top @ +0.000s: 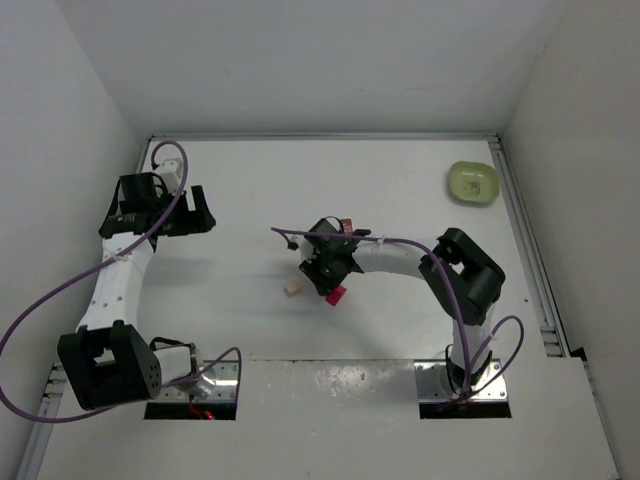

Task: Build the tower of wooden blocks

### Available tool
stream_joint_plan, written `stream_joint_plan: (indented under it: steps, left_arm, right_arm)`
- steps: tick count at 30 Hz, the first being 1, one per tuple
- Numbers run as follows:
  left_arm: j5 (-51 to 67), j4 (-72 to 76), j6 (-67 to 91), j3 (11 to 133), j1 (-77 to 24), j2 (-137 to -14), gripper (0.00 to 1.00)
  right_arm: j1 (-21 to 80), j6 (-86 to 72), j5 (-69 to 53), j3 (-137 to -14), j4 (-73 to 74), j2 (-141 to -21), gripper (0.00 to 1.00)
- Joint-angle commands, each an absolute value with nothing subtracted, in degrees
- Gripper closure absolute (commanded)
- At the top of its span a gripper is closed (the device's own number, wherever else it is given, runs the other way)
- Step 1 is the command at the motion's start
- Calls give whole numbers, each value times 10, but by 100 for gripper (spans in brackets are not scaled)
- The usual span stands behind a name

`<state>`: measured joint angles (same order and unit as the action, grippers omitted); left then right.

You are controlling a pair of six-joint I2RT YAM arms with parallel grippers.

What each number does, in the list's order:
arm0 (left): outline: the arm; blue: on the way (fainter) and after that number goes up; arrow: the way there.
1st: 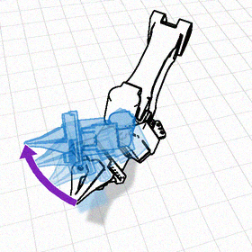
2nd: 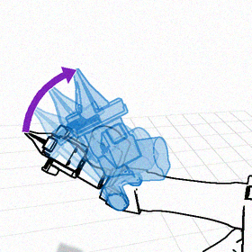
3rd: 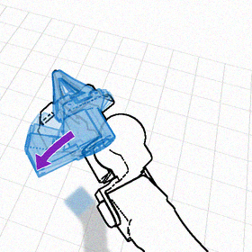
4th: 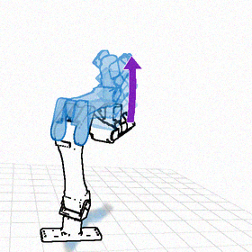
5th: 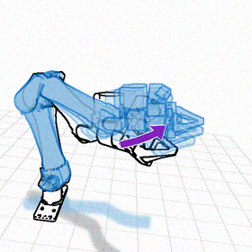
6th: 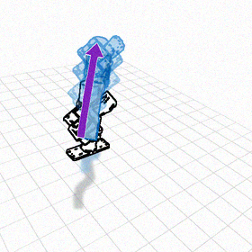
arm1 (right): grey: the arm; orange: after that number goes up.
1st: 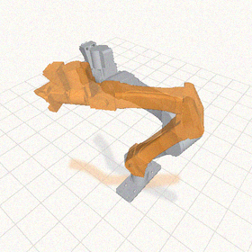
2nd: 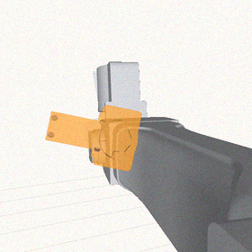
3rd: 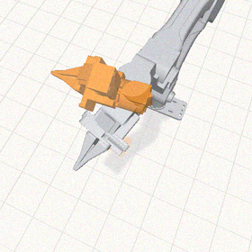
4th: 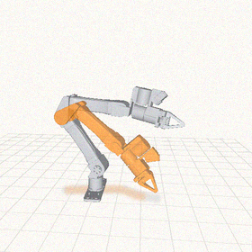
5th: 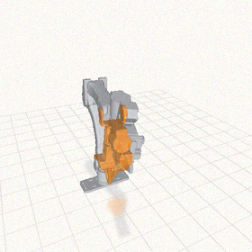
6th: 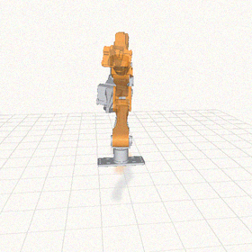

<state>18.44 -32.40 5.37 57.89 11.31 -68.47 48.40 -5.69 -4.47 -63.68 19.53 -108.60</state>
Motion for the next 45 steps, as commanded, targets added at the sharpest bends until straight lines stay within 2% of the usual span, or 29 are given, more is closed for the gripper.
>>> stream_joint_plan:
  steps: [1, 7, 11, 18, 28, 45]
  left_arm:
    - [199, -301, 67, 581, 120, -687, 13]
    - [204, -283, 79, 598, 113, -682, 13]
    - [190, -254, 109, 599, 91, -682, 13]
    - [184, -237, 137, 616, 67, -698, 12]
    - [167, -237, 137, 647, 56, -725, 10]
    - [167, -232, 137, 647, 56, -736, 9]
  right_arm:
    - [483, -58, -34, -644, 196, -1065, 100]
    - [473, -188, 12, -732, 253, -987, 100]
    - [461, -284, 87, -832, 394, -983, 100]
    - [401, -355, 180, -895, 405, -987, 100]
    - [338, -352, 132, -965, 398, -1071, 100]
    - [319, -345, 88, -933, 407, -1083, 96]
